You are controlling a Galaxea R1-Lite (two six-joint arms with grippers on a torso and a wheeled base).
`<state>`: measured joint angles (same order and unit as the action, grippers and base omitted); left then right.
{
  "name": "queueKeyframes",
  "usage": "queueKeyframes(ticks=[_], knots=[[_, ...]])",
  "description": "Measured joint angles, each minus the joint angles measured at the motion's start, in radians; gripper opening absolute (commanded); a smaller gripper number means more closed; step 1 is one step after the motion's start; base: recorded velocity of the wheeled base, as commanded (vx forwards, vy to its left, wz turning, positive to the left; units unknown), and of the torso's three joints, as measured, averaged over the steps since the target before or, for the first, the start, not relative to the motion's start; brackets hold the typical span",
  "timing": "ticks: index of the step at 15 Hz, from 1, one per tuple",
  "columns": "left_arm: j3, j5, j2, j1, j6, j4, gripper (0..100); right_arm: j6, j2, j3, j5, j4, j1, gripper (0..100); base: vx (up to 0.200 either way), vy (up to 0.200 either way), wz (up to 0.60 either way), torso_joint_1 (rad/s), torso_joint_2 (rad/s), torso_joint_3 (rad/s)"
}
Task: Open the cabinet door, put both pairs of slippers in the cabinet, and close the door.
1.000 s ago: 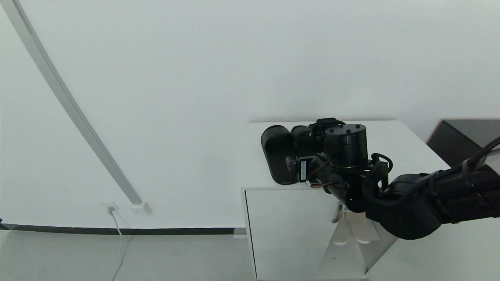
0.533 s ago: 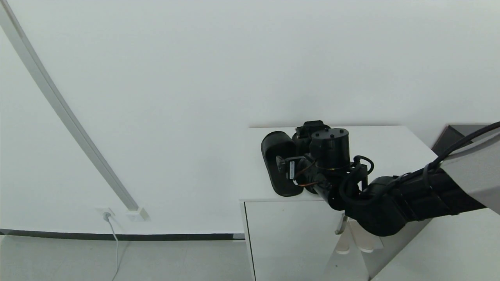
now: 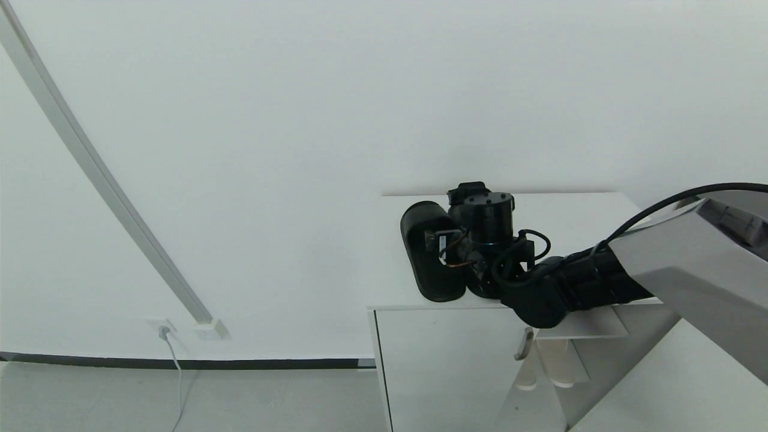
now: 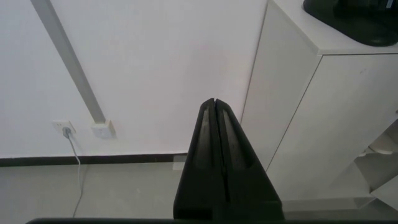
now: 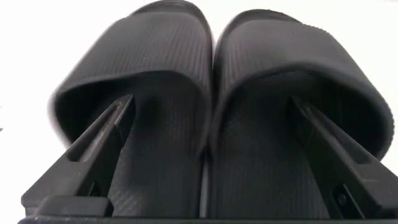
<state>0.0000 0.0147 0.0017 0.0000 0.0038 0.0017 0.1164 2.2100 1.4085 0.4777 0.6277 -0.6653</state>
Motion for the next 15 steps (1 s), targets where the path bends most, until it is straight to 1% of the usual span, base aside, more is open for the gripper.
queueKeyframes(ticks=[4, 5, 11, 15], knots=[[0.0, 0.001, 0.0, 0.0, 0.0, 0.0, 0, -0.027, 0.042, 0.065, 0.0, 0.004, 0.012, 100, 0.0, 0.0, 0.0, 0.0, 0.0, 0.0], [0.0, 0.001, 0.0, 0.0, 0.0, 0.0, 0, -0.029, 0.049, 0.075, 0.0, 0.005, 0.011, 0, 0.0, 0.0, 0.0, 0.0, 0.0, 0.0], [0.0, 0.003, 0.0, 0.0, 0.0, 0.0, 0, -0.028, 0.061, 0.082, 0.001, 0.005, 0.012, 0, 0.0, 0.0, 0.0, 0.0, 0.0, 0.0], [0.0, 0.001, 0.0, 0.0, 0.0, 0.0, 0, -0.026, 0.025, 0.021, 0.0, 0.027, 0.01, 0, 0.0, 0.0, 0.0, 0.0, 0.0, 0.0]])
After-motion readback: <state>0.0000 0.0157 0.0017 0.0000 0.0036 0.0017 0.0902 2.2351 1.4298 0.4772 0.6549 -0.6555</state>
